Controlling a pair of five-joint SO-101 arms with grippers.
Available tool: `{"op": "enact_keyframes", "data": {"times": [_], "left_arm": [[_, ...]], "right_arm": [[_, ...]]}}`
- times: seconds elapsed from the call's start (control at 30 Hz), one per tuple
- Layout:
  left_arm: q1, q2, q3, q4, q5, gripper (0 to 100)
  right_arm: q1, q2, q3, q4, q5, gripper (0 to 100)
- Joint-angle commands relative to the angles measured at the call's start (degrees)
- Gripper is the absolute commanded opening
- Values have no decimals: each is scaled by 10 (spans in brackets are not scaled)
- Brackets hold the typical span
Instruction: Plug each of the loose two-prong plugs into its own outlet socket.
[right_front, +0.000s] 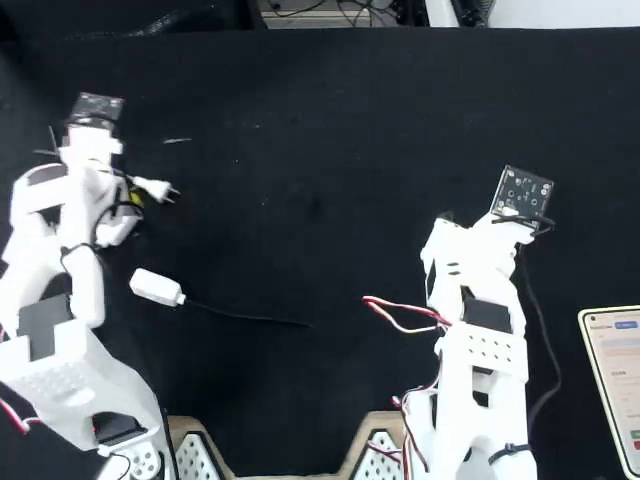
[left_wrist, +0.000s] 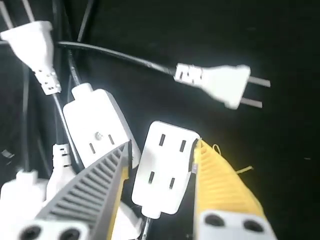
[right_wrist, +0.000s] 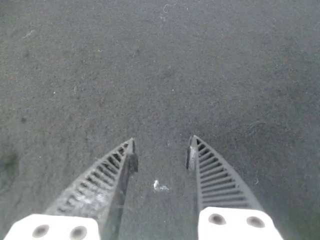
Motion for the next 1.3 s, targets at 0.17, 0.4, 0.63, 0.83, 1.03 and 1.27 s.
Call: {"op": "enact_keyframes", "data": {"times": [0.17, 0.4, 0.63, 0.83, 1.03, 1.27], "left_arm": [[-37, -53, -100, 173, -11, 202], [-37, -107, -97, 298, -48, 202], [-37, -188, 14, 345, -92, 202], [-36, -301, 197, 255, -90, 202], [-36, -390, 335, 207, -89, 202], [48, -413, 395, 203, -83, 202]], "right_arm": [[-7, -14, -9, -11, 1, 166], [-6, -15, -9, -11, 1, 166], [-8, -15, -9, -11, 1, 166], [-11, -15, -9, -10, 1, 166], [-11, -15, -13, 8, 1, 166], [-37, -15, -12, 9, 1, 166]]}}
